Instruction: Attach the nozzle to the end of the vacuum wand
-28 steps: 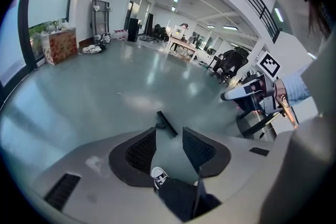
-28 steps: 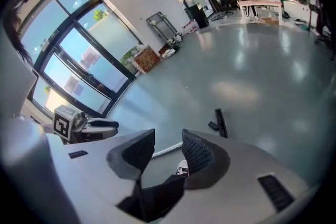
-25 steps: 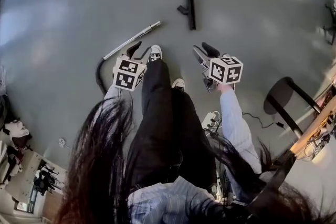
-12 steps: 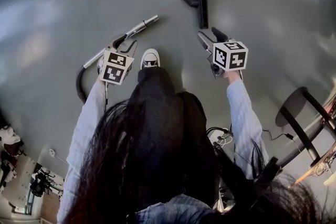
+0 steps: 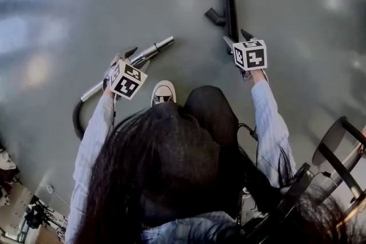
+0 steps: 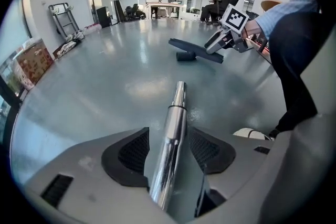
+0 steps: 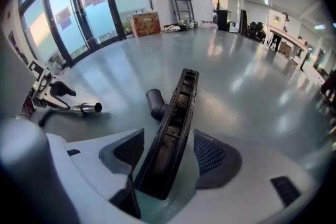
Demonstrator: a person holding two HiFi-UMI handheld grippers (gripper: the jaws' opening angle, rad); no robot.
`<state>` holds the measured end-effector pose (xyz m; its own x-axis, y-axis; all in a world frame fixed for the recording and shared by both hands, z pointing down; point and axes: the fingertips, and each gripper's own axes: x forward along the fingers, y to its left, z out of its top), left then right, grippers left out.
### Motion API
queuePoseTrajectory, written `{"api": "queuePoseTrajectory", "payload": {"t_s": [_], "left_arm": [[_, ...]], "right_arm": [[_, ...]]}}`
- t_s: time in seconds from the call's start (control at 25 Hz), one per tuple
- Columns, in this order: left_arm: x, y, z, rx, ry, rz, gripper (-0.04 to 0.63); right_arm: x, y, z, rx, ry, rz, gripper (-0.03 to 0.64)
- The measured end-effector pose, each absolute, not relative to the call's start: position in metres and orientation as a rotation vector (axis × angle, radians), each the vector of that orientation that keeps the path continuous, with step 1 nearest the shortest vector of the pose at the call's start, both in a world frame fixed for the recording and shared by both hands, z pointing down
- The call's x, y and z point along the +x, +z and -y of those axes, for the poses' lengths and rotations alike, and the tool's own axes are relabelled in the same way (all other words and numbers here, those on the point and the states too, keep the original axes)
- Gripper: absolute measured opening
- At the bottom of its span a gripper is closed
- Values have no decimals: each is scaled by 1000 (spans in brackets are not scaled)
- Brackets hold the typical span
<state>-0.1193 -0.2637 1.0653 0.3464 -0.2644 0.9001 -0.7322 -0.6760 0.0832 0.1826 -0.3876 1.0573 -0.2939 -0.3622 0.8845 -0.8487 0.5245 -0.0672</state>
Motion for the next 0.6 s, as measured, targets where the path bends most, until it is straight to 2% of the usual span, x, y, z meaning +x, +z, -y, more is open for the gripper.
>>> {"api": "queuePoseTrajectory", "payload": {"t_s": [0.6], "left_arm": [[-99, 1094, 266, 2217, 1482, 859, 215]], "right_arm": [[195, 1084, 420, 921, 415, 1727, 274]]}}
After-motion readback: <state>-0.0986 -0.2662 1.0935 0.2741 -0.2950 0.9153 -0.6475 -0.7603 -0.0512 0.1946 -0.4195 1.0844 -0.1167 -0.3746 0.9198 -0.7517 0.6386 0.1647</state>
